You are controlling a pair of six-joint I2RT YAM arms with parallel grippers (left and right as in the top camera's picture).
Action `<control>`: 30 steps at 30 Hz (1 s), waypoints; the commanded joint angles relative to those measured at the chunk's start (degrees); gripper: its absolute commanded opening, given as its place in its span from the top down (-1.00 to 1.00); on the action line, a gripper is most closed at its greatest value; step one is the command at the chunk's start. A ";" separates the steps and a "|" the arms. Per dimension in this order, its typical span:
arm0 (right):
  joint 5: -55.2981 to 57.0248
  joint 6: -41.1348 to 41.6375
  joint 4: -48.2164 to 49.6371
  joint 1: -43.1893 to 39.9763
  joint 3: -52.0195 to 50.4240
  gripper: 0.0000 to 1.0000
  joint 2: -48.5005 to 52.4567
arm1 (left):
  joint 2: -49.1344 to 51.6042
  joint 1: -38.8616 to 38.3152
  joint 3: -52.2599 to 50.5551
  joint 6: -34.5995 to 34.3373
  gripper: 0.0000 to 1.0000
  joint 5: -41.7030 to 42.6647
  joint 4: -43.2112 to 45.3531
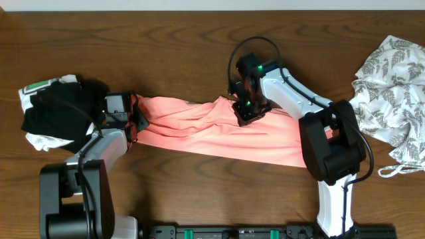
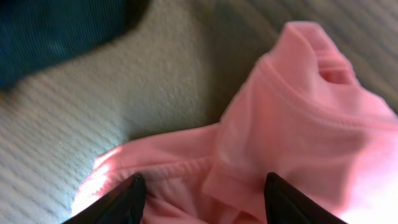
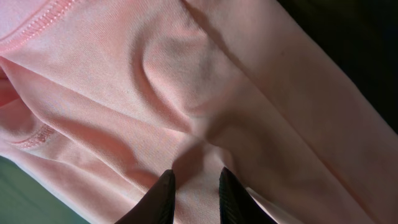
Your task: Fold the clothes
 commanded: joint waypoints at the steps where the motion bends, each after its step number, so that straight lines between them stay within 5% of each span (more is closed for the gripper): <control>1: -0.07 -0.46 -0.04 -0.79 0.37 0.54 0.24 | 4.22 -0.02 -0.28 -0.11 -0.24 1.09 0.98; 5: -0.07 -0.46 -0.07 -0.79 0.37 0.53 0.24 | 6.34 -0.02 -0.28 -0.11 -0.15 4.15 1.29; 10: -0.07 -0.46 -0.31 -0.79 0.37 0.54 0.24 | 5.90 0.00 -0.26 -0.07 0.83 5.22 1.31; 11: -0.07 -0.46 -0.55 -0.79 0.37 0.54 0.24 | 5.66 0.00 -0.24 -0.07 0.88 5.31 1.31; 30: -0.07 -0.48 -1.42 -0.85 0.46 0.61 -0.22 | -18.25 -0.02 -0.22 0.17 0.88 9.16 -12.00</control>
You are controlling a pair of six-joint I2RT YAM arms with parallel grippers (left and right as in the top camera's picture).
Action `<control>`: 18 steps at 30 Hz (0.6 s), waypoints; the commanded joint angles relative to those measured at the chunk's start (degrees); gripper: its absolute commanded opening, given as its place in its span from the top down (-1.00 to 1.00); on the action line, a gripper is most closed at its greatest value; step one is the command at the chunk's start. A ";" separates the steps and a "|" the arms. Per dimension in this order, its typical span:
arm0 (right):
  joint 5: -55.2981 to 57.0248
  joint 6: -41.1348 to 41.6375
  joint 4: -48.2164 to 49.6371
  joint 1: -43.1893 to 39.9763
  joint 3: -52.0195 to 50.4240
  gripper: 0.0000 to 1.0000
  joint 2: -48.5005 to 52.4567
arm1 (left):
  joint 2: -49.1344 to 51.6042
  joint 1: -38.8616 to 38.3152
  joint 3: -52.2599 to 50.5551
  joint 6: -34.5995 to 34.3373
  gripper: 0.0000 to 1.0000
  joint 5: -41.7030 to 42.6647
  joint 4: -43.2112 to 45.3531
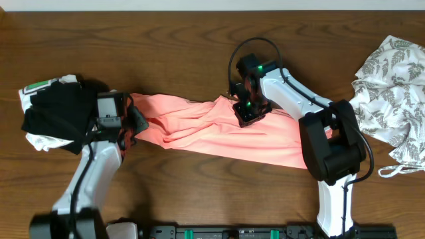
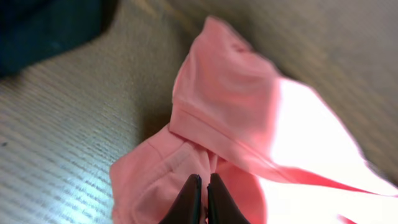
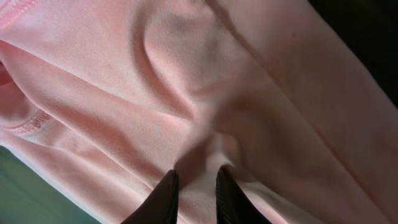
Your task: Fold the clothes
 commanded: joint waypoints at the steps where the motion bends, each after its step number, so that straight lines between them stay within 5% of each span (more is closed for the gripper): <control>1: -0.07 -0.33 -0.37 -0.90 0.52 0.61 -0.48 | -3.67 -0.15 -0.04 0.26 0.88 0.11 -1.53; 18: -0.09 -0.33 -0.98 -1.33 1.03 0.56 -5.84 | -6.16 -0.17 -0.04 0.33 0.86 -3.82 -4.79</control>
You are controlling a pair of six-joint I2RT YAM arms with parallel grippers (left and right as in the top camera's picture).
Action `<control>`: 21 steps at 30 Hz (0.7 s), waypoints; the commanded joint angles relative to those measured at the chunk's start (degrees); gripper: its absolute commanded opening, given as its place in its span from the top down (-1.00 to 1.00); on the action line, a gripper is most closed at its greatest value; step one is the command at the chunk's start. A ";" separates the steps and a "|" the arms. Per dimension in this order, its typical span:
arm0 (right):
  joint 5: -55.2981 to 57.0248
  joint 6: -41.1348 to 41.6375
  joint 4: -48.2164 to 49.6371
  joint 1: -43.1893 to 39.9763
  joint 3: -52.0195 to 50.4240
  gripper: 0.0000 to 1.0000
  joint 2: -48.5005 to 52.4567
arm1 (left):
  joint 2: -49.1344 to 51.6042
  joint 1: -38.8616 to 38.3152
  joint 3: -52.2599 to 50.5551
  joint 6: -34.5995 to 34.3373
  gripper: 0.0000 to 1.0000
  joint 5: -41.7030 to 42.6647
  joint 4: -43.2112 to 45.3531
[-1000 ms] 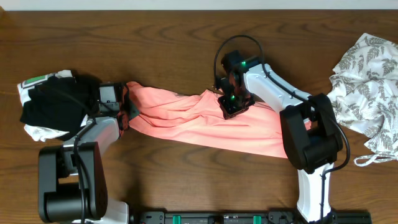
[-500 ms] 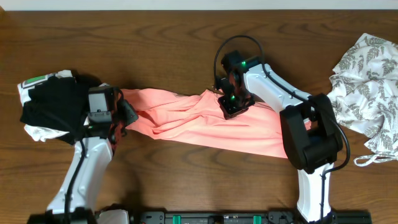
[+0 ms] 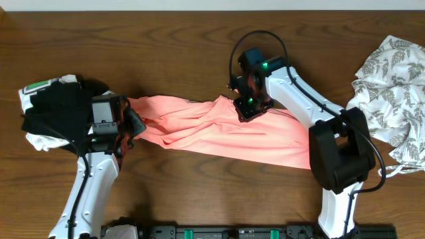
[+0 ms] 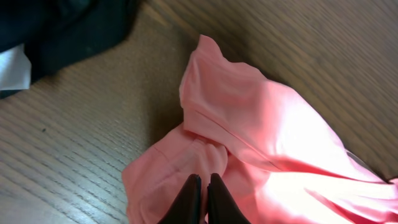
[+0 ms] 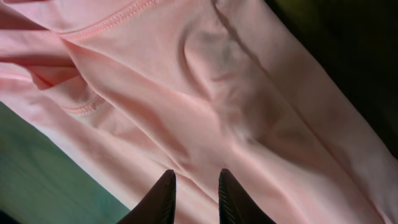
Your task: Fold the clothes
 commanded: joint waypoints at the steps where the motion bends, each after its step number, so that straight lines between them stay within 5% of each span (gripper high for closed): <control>1: -0.09 -0.33 -0.28 -1.22 0.85 0.56 -1.01 | 0.20 -0.11 -0.07 0.31 0.84 -2.69 0.33; 11: -0.15 -0.28 -0.57 -0.94 0.85 0.56 -1.01 | 13.73 -0.13 -0.09 -0.11 0.23 -6.40 17.07; 15: -0.92 -1.29 -1.55 -0.70 0.85 0.54 -1.01 | 17.40 0.15 -0.04 0.11 0.23 -6.40 15.72; 21: -8.74 -16.31 -2.05 3.04 0.87 0.49 -1.01 | 11.37 0.26 -0.04 3.23 0.23 -6.43 7.89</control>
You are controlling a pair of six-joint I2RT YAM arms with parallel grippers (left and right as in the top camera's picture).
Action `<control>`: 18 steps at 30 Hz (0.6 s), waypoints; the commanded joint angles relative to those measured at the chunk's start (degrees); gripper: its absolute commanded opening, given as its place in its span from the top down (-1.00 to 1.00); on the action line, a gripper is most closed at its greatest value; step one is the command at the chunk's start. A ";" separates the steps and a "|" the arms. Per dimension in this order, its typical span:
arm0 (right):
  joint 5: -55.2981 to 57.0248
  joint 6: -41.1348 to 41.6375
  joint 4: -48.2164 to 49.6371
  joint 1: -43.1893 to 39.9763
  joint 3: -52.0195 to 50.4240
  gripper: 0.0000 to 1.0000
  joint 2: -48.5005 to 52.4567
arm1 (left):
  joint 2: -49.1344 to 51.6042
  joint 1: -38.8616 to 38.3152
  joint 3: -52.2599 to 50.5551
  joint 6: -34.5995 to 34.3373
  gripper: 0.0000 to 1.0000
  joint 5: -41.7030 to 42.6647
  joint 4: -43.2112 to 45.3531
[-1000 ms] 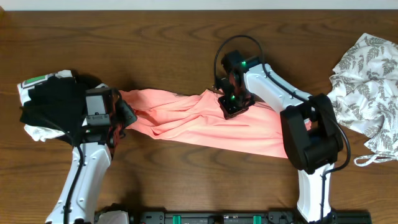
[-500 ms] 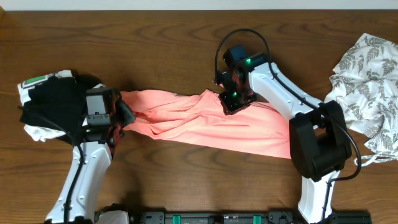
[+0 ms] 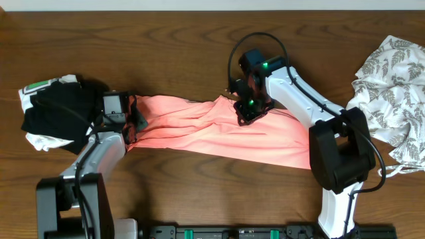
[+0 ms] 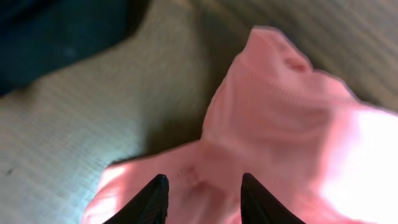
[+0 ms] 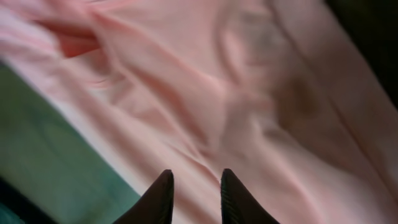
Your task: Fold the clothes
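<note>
A pink garment [image 3: 212, 136] lies stretched in a long, wrinkled band across the middle of the table. My left gripper [image 3: 133, 121] is at its left end. In the left wrist view that gripper [image 4: 204, 180] is open, its fingers [image 4: 152, 199] spread over a bunched pink fold [image 4: 273, 106]. My right gripper [image 3: 247, 111] is over a raised ridge at the garment's upper middle. In the right wrist view it [image 5: 196, 174] stands open with a narrow gap, creased pink cloth [image 5: 261, 93] beneath and between the fingertips.
A black and white heap of clothes [image 3: 56, 113] lies at the far left, close behind my left gripper. A white leaf-print garment [image 3: 392, 93] is piled at the right edge. Bare wooden table [image 3: 166, 40] surrounds the pink garment.
My left gripper, which was shut on a pink fold, is now open and closer to the cloth. The right wrist view has shifted, and more table shows at its left.
My left gripper stood open over the garment's left end, then was shut on a fold there at two moments, and now it is open again. My right gripper stayed open over the upper-middle ridge throughout, only shifting slightly. The garment lies much as before.
</note>
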 commanded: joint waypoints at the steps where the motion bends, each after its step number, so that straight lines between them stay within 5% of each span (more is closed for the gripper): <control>1: -4.90 -9.68 0.70 3.50 0.85 0.47 -1.01 | -6.40 0.24 -0.04 3.21 0.23 -1.22 -3.52; 9: -4.07 -10.43 8.35 11.98 1.49 0.25 -1.01 | -24.04 1.95 -0.04 5.33 0.06 -2.36 -16.44; 18: 2.36 -10.05 10.56 17.03 10.86 -0.73 -1.01 | -37.46 18.88 0.13 2.69 -0.10 1.03 -33.18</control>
